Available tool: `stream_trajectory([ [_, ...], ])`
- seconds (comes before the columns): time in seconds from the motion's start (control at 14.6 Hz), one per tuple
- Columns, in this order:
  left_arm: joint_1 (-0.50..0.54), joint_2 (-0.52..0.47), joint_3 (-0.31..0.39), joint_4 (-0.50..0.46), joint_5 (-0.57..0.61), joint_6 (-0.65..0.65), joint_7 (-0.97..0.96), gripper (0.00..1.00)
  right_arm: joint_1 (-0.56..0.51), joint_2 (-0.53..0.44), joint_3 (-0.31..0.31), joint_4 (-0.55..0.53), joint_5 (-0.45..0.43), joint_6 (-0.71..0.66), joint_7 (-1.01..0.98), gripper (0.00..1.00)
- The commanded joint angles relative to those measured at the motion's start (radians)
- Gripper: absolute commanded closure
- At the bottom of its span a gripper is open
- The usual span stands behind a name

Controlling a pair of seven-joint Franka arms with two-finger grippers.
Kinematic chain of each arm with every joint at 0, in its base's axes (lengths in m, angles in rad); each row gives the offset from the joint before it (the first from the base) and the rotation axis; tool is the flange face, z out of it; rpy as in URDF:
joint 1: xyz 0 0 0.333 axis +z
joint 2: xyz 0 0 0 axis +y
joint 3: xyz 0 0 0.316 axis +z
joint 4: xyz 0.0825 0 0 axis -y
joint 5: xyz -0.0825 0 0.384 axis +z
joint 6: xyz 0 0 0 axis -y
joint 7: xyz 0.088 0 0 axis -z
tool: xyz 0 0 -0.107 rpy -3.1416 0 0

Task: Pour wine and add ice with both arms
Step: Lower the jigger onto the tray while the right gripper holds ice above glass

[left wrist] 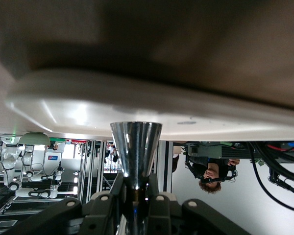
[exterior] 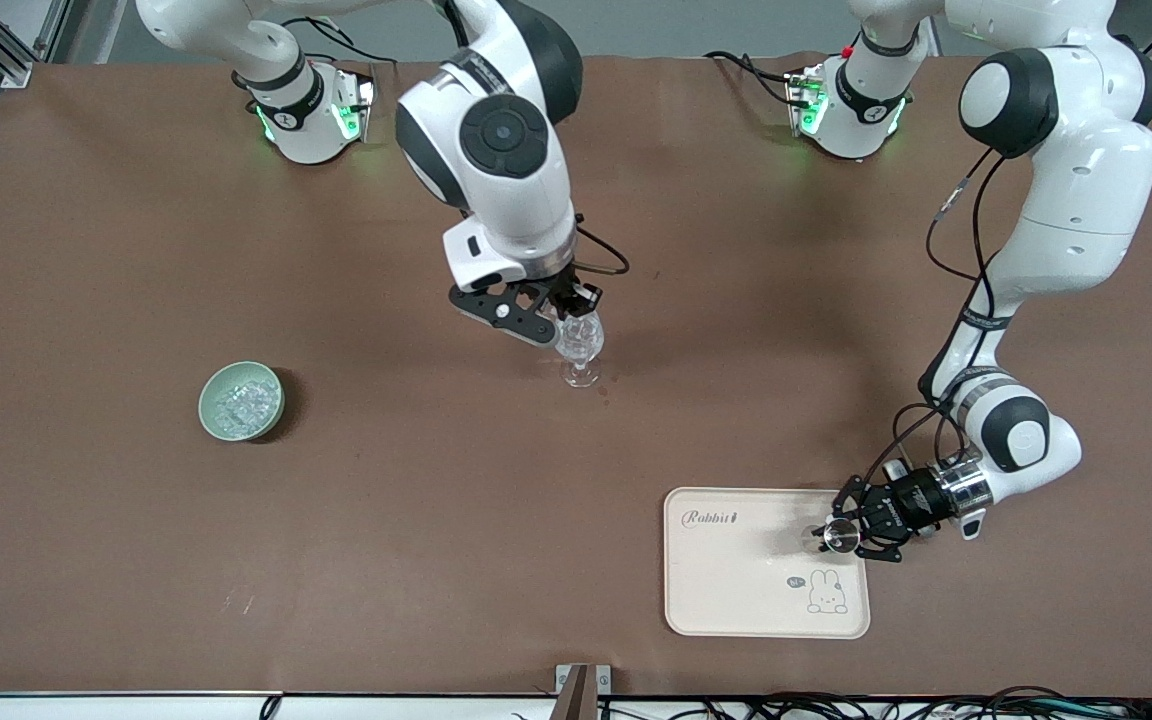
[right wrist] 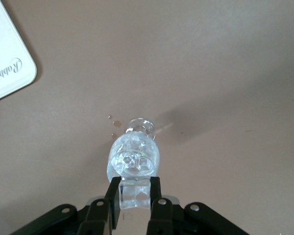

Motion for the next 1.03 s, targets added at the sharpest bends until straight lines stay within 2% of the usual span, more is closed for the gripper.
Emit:
stream_trajectory([
  [0.0,0.001,0.016,-0.008,0.028,-0.023,0.005,0.001,0.89,0.023,0.040,-0.014,0.034,0.019,-0.017,0.026,1.00],
  [0.07,0.002,0.024,-0.008,0.028,-0.023,0.005,0.000,0.79,0.024,0.042,-0.014,0.034,0.020,-0.016,0.028,1.00],
  [0.14,0.001,0.024,-0.008,0.028,-0.023,0.005,0.000,0.63,0.026,0.045,-0.014,0.034,0.020,-0.016,0.029,0.99],
  [0.21,0.001,0.024,-0.008,0.026,-0.023,0.005,0.000,0.45,0.035,0.050,-0.014,0.033,0.019,-0.016,0.031,0.99],
  [0.27,0.001,0.019,-0.006,0.025,-0.020,0.004,0.002,0.20,0.038,0.057,-0.014,0.034,0.019,-0.016,0.032,0.99],
  [0.34,0.001,0.015,-0.006,0.025,-0.015,0.004,0.010,0.00,0.038,0.059,-0.014,0.034,0.019,-0.014,0.031,0.99],
  [0.55,0.002,-0.005,-0.003,0.026,0.026,-0.002,0.016,0.00,0.038,0.068,-0.016,0.031,0.017,0.054,0.026,0.98],
  [0.69,0.008,-0.045,0.021,0.026,0.206,-0.005,0.016,0.00,0.038,0.074,-0.016,0.031,0.017,0.056,0.026,0.98],
  [0.96,0.090,-0.111,0.008,0.026,0.559,-0.077,0.016,0.00,0.038,0.073,-0.016,0.031,0.016,0.047,0.026,0.98],
])
